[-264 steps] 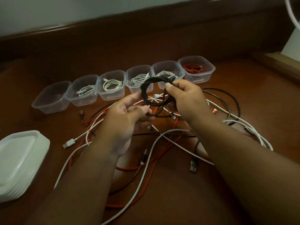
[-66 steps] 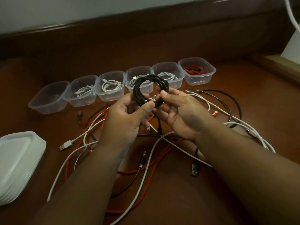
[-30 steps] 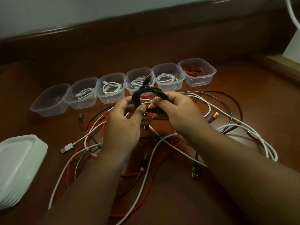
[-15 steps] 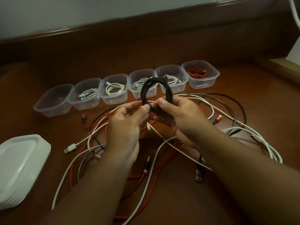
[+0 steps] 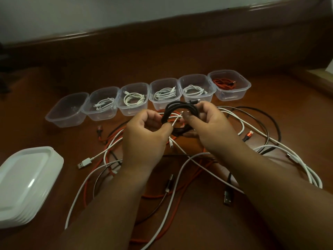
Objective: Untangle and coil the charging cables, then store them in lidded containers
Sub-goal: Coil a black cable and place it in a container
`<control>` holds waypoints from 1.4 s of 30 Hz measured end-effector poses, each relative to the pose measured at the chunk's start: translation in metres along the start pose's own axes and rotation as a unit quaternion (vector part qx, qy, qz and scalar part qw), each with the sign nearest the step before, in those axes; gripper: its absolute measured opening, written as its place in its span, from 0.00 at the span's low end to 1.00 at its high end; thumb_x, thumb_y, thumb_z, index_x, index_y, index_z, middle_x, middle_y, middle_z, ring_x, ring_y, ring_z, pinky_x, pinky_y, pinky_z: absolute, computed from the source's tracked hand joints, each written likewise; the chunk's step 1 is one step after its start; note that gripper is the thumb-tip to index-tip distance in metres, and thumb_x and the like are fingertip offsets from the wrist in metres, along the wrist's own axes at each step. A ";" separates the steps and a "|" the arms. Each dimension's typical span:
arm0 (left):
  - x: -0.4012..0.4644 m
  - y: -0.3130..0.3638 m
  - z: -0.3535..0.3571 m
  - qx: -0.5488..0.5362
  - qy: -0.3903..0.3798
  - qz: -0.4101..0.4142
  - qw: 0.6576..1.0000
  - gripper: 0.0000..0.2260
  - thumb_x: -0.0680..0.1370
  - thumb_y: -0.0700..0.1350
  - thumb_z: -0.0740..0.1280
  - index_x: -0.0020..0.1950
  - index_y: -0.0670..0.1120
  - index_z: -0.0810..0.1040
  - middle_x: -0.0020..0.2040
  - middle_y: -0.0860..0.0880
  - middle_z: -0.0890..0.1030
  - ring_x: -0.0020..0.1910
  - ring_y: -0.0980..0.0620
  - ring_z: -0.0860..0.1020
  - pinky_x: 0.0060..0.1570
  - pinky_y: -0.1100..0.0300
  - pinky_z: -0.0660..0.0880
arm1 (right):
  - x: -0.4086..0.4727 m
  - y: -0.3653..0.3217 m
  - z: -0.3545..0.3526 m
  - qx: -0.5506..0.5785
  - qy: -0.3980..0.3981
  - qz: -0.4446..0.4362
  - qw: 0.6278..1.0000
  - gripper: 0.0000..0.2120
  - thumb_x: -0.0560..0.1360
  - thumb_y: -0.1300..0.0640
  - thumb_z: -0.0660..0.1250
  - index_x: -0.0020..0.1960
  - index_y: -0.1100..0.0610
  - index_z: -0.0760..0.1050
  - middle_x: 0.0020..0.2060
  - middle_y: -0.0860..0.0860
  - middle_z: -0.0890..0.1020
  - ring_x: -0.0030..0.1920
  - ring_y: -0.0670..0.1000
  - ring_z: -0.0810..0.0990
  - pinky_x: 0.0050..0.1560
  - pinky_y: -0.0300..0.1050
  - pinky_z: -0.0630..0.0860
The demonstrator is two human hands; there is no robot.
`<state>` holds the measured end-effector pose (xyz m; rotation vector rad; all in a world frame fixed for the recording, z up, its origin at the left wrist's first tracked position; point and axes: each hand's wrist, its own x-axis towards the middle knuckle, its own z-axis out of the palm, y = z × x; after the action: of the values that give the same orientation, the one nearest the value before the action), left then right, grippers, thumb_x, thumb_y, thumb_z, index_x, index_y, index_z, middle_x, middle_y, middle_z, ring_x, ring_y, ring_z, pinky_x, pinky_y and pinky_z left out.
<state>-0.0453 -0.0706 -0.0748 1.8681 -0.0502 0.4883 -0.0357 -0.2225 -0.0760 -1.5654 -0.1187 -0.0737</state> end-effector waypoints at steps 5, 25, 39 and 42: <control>0.002 0.004 -0.010 0.058 0.008 0.067 0.996 0.07 0.72 0.40 0.74 0.41 0.51 0.79 0.34 0.56 0.80 0.35 0.62 0.79 0.32 0.73 0.71 | -0.002 0.002 0.002 0.002 -0.013 -0.038 0.999 0.10 0.77 0.58 0.69 0.54 0.47 0.72 0.49 0.51 0.82 0.48 0.47 0.84 0.45 0.43 0.83; 0.121 -0.022 -0.132 0.289 0.031 -0.055 0.955 0.05 0.73 0.43 0.74 0.40 0.50 0.79 0.38 0.50 0.80 0.39 0.48 0.80 0.40 0.54 0.79 | 0.016 0.006 0.075 -0.489 -0.223 -0.116 0.835 0.25 0.78 0.43 0.65 0.72 0.52 0.68 0.69 0.50 0.71 0.70 0.51 0.67 0.69 0.47 0.65; 0.211 -0.071 -0.173 0.610 -0.022 -0.106 0.785 0.07 0.79 0.45 0.68 0.52 0.43 0.76 0.39 0.44 0.72 0.37 0.45 0.74 0.35 0.53 0.72 | 0.055 0.043 0.130 -0.544 -0.267 -0.177 0.775 0.33 0.78 0.35 0.57 0.78 0.49 0.58 0.79 0.50 0.56 0.78 0.50 0.51 0.76 0.48 0.45; 0.223 -0.085 -0.172 0.624 -0.028 -0.112 0.773 0.06 0.79 0.44 0.67 0.50 0.42 0.76 0.38 0.44 0.72 0.36 0.46 0.73 0.34 0.53 0.71 | 0.057 0.042 0.130 -0.541 -0.263 -0.177 0.779 0.33 0.78 0.35 0.57 0.77 0.48 0.59 0.78 0.48 0.57 0.78 0.49 0.52 0.75 0.45 0.45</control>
<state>0.1283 0.1615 -0.0260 3.1412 0.5993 0.2833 0.0221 -0.0908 -0.1106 -2.6744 -0.9617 0.0167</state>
